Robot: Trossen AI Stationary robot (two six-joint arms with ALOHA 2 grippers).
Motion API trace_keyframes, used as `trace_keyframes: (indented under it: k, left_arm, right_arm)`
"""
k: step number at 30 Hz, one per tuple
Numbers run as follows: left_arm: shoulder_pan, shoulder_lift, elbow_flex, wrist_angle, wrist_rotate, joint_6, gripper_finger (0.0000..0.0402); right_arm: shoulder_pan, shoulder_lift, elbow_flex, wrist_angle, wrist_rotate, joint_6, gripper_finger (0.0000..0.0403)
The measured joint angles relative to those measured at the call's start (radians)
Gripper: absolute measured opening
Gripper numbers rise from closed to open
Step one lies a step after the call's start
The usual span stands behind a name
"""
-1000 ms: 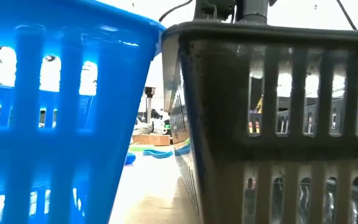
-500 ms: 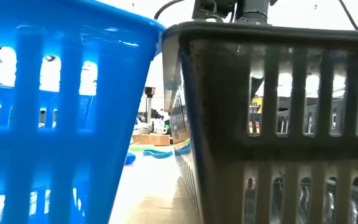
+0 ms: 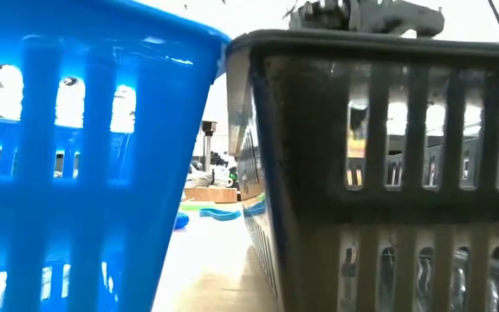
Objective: Pick & Place Office Desk Supplies
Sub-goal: Put the yellow crayon box into the black bin
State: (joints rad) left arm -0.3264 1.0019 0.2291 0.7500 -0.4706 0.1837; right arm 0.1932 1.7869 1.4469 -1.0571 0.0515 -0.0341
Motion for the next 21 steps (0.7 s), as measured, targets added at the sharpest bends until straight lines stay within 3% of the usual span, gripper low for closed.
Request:
trace_keyframes:
  k: [4, 10, 21]
  left_arm:
    - [0.000, 0.000, 0.000, -0.001, 0.000, -0.001, 0.0246]
    - [0.000, 0.000, 0.000, -0.001, 0.000, -0.004, 0.0246]
    - [0.000, 0.000, 0.000, 0.000, 0.000, -0.005, 0.0246]
  right_arm:
    - [0.040, -0.015, 0.085, -0.037, 0.032, 0.025, 0.0052]
    - [0.121, -0.016, 0.215, -0.026, -0.014, 0.057, 0.0052]
    - [0.209, 0.056, 0.234, 0.057, -0.070, 0.150, 0.0052]
